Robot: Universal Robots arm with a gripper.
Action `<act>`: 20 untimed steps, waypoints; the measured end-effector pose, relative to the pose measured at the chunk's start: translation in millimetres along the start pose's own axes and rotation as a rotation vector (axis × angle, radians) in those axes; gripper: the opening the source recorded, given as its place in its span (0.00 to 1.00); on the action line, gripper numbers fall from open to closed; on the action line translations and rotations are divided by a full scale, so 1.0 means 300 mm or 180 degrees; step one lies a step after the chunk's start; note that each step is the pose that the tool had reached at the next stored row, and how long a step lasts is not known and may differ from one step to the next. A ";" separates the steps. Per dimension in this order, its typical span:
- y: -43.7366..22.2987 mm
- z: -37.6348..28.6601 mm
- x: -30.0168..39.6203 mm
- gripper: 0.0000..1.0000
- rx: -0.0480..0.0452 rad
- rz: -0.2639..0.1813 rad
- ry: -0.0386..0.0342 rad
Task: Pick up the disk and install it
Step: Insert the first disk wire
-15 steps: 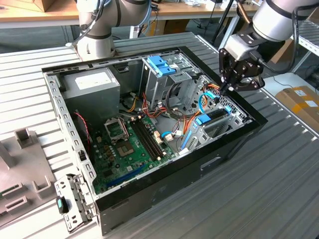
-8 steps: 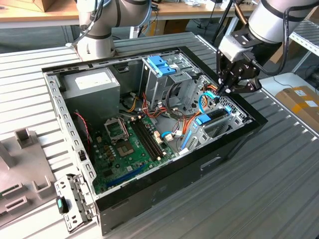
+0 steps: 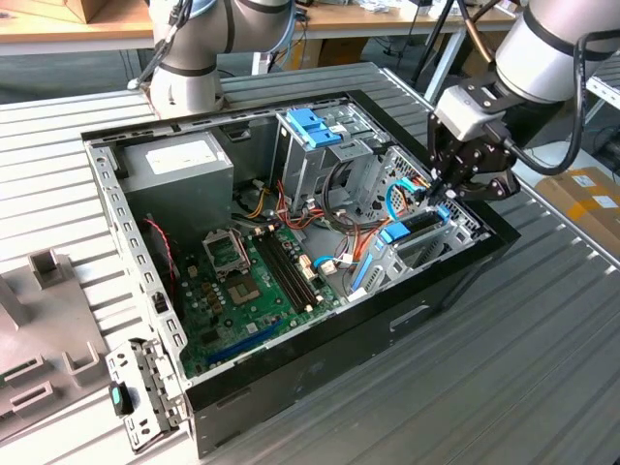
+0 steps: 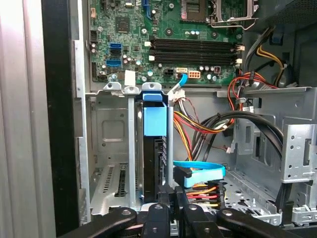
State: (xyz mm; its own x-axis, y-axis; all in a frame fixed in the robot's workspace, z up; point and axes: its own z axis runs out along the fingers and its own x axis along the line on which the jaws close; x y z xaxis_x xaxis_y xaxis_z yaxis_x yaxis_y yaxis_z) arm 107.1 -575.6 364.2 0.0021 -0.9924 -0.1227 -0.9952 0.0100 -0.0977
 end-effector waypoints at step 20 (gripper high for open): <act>0.032 0.061 0.014 0.17 0.0000 0.0000 0.0000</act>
State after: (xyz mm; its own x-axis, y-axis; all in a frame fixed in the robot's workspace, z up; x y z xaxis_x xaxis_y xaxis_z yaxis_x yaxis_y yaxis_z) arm 99.4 -577.3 344.9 0.0020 -0.9925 -0.1226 -0.9952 0.0101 -0.0977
